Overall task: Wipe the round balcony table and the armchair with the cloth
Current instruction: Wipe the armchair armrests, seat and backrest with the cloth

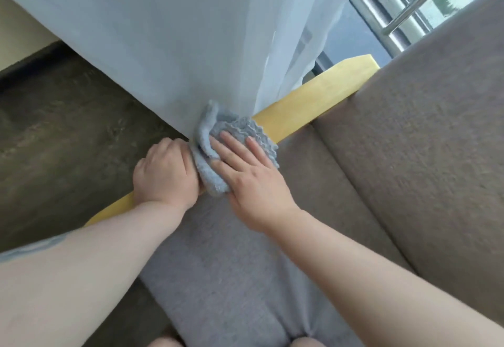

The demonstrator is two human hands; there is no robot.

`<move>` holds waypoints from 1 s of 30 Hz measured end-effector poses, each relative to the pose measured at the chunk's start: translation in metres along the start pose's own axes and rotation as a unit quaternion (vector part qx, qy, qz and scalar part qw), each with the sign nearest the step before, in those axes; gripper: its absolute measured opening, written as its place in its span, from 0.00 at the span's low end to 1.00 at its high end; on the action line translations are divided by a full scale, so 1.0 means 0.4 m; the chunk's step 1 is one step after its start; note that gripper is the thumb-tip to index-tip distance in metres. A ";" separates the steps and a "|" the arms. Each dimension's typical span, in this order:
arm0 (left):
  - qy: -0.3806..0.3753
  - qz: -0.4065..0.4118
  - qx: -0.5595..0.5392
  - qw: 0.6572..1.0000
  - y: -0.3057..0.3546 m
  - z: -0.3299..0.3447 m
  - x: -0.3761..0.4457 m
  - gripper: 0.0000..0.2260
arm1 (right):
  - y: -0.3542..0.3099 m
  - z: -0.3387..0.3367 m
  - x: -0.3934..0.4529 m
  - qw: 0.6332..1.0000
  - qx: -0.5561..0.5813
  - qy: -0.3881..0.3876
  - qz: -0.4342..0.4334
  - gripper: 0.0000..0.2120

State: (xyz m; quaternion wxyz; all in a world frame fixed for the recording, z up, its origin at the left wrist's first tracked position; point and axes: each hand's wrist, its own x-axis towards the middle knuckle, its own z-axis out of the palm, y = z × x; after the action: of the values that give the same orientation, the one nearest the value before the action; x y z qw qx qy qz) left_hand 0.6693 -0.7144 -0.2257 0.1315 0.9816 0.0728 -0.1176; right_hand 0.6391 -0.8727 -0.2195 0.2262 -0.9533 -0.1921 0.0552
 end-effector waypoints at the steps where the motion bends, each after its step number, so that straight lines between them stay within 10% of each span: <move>1: -0.003 0.003 -0.004 1.000 0.002 -0.001 -0.004 0.16 | 0.033 -0.011 0.006 0.999 -0.017 0.019 0.029 0.22; 4: -0.010 0.013 -0.012 1.000 0.011 -0.002 -0.004 0.18 | 0.056 -0.025 -0.022 0.981 -0.026 0.078 0.174 0.28; 10: -0.019 -0.001 -0.015 1.000 0.000 0.001 0.000 0.13 | 0.014 -0.011 0.030 1.000 0.001 0.000 0.009 0.24; 14: 0.006 -0.005 -0.021 1.000 0.004 -0.002 -0.004 0.22 | 0.088 -0.029 -0.019 0.979 -0.047 0.092 0.175 0.26; 19: -0.005 -0.016 -0.022 1.000 -0.004 -0.001 -0.002 0.20 | 0.041 -0.012 0.020 0.997 -0.006 -0.031 -0.068 0.25; 24: -0.006 -0.030 -0.034 0.999 0.005 -0.002 -0.002 0.21 | 0.139 -0.057 0.001 0.974 -0.035 0.089 0.205 0.30; 28: 0.000 -0.026 -0.020 0.999 0.005 -0.002 -0.002 0.21 | 0.024 -0.007 -0.013 0.999 0.002 -0.009 -0.030 0.25; 30: 0.004 -0.030 -0.024 0.999 0.009 0.001 -0.005 0.21 | 0.092 -0.025 0.018 1.000 -0.022 0.020 0.008 0.26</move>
State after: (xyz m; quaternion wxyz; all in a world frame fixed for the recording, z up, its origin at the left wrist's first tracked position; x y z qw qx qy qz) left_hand 0.6679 -0.7181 -0.2247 0.1511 0.9760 0.1054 -0.1160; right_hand 0.6603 -0.9041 -0.2273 0.2083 -0.9606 -0.1810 0.0339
